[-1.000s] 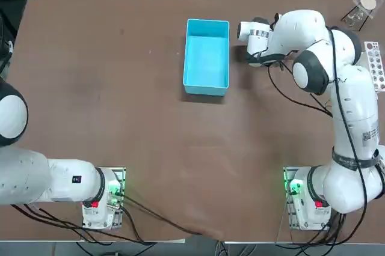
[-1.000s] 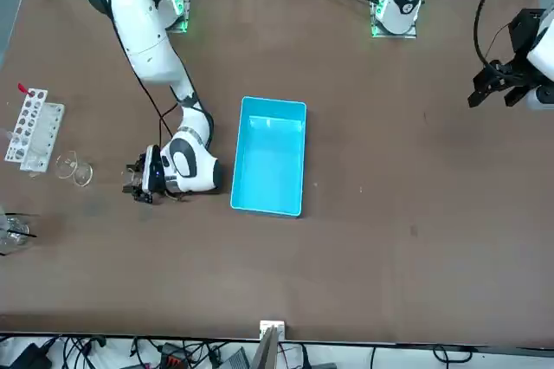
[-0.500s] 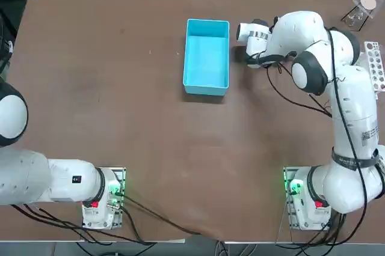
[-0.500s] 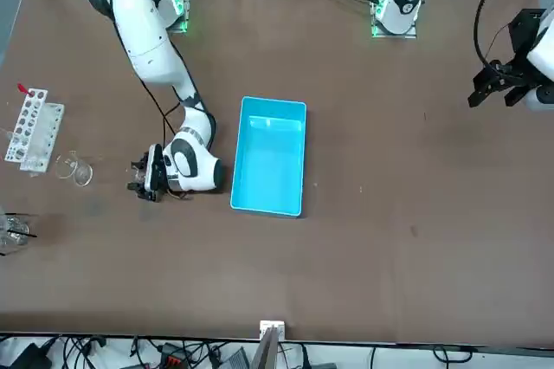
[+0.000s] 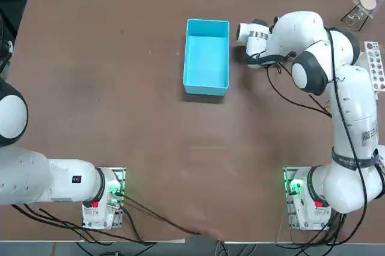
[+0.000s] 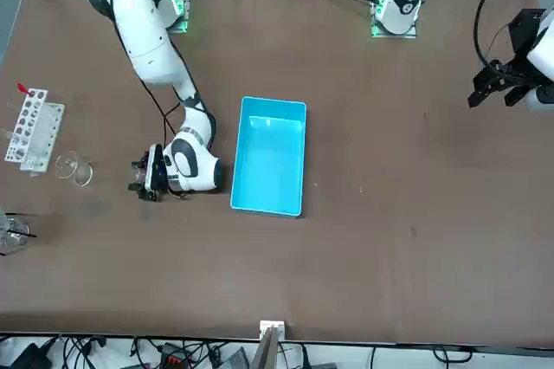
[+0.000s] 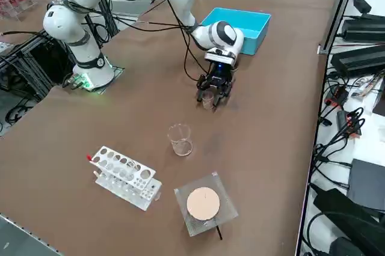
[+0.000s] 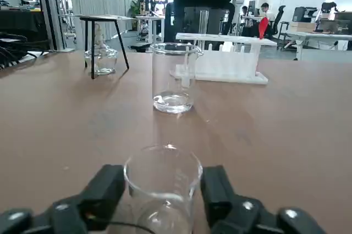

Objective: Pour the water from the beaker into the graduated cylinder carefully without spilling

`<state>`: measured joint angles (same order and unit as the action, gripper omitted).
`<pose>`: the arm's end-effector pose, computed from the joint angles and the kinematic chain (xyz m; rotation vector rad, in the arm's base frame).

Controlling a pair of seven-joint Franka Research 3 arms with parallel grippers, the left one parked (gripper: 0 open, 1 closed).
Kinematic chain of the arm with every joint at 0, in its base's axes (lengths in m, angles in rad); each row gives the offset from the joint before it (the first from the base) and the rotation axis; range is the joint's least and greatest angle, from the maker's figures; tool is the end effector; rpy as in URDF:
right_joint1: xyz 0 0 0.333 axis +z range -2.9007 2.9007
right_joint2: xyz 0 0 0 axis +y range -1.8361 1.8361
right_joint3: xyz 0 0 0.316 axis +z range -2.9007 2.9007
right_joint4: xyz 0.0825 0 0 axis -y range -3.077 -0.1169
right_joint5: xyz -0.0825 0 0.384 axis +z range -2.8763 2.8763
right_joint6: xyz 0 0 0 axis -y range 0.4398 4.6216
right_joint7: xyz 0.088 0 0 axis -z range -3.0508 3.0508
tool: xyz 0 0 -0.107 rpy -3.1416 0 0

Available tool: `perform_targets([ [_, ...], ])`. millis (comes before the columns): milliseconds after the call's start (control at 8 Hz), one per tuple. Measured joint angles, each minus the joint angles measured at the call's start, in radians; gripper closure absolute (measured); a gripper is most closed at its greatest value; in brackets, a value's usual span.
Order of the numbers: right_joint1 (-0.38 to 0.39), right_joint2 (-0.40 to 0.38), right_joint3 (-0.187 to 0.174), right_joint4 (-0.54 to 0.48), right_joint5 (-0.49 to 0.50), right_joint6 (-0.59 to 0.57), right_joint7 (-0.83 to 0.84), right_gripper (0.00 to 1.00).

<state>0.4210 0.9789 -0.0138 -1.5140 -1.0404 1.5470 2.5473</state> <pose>0.6009 0.1577 0.0844 1.3903 -1.4214 1.0315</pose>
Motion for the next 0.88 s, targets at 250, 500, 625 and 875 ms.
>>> perform_targets([
  [250,0.001,-0.010,0.000,0.014,0.051,-0.001,-0.005,0.00],
  [500,0.004,-0.068,0.001,0.032,0.145,-0.002,-0.072,0.00],
  [625,0.006,-0.112,0.002,0.037,0.197,-0.004,-0.118,0.00],
  [875,0.006,-0.204,0.001,0.043,0.323,-0.007,-0.234,0.00],
])
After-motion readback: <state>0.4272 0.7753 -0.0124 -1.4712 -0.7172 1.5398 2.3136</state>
